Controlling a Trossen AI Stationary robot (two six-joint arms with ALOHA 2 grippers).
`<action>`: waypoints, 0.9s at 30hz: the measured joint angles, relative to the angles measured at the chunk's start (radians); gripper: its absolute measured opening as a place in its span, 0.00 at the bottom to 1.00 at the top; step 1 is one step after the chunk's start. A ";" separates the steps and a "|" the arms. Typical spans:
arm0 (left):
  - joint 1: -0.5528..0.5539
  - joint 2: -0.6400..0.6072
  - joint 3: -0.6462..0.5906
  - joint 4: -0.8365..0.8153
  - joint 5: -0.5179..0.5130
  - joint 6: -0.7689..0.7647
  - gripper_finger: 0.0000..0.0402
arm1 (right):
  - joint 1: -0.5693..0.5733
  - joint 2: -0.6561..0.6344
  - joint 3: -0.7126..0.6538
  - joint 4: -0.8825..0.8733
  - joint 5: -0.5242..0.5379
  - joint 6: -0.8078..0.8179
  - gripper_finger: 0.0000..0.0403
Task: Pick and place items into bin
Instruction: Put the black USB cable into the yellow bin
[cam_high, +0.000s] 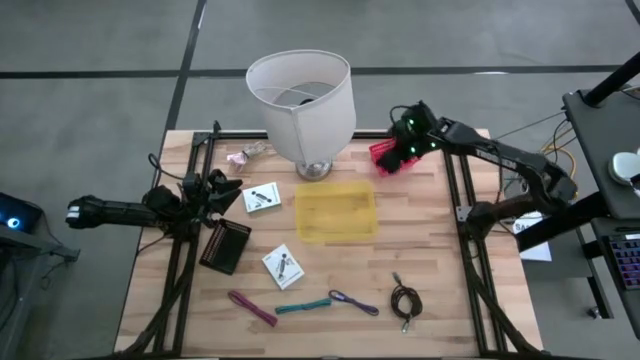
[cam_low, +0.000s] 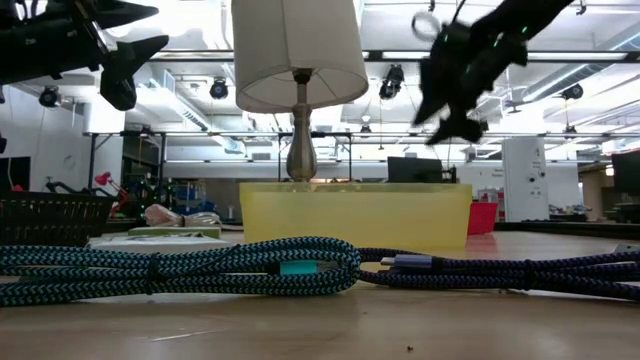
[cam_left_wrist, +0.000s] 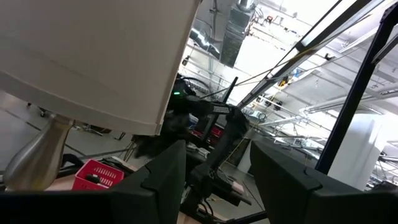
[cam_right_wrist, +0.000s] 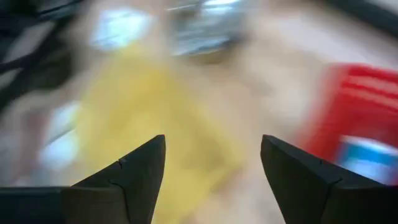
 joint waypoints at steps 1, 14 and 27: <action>0.000 0.000 0.000 0.000 0.000 0.000 0.41 | 0.034 -0.025 -0.001 -0.005 -0.050 -0.014 0.60; 0.000 0.000 0.000 0.000 0.000 0.000 0.41 | 0.662 -0.226 -0.002 -0.224 0.192 0.346 0.58; 0.000 0.000 0.000 0.000 0.000 0.000 0.41 | 1.215 -0.111 -0.011 -0.276 0.430 0.621 0.58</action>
